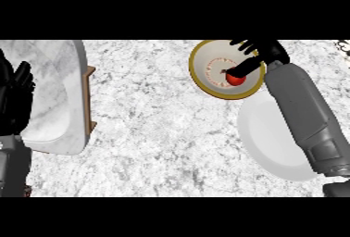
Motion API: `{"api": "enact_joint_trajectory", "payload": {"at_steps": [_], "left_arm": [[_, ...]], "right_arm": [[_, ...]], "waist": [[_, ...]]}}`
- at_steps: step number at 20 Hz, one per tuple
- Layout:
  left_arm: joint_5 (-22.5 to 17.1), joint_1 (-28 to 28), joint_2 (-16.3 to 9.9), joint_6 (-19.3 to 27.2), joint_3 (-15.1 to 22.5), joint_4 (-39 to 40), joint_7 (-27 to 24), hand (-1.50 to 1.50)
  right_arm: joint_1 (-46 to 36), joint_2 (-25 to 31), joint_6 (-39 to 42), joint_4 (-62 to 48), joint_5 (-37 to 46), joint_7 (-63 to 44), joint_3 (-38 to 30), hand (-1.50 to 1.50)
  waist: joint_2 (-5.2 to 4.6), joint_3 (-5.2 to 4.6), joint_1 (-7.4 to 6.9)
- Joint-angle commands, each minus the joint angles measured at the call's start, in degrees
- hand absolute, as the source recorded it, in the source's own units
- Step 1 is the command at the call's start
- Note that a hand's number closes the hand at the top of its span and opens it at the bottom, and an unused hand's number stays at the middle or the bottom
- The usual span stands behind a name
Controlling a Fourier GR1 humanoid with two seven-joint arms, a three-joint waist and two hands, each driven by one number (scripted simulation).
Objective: Pick the tomato from the plate and place it in the bowl
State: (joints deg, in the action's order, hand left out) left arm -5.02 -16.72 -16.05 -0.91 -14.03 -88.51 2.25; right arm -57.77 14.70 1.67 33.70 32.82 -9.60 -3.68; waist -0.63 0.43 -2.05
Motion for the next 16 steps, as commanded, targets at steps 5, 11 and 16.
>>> {"api": "enact_joint_trajectory", "payload": {"at_steps": [5,11,16], "left_arm": [[-2.09,-1.51,-1.96,-1.79,-2.18,2.16,0.37,0.0],[-0.29,0.25,2.03,0.3,0.21,1.71,-1.54,0.0],[-1.44,-0.53,0.52,-0.93,-1.48,3.8,-1.52,0.0]], "right_arm": [[-2.54,-1.37,-10.21,-5.03,-6.82,11.63,-9.56,-1.5],[-0.98,5.2,-17.13,-6.39,-11.02,18.18,-17.14,-1.5],[0.05,13.08,-10.96,-9.09,-15.99,19.01,-22.5,-1.5]], "waist": [[-0.24,-0.36,-0.1],[-0.35,-0.34,0.27],[-0.17,-0.36,1.11]]}}
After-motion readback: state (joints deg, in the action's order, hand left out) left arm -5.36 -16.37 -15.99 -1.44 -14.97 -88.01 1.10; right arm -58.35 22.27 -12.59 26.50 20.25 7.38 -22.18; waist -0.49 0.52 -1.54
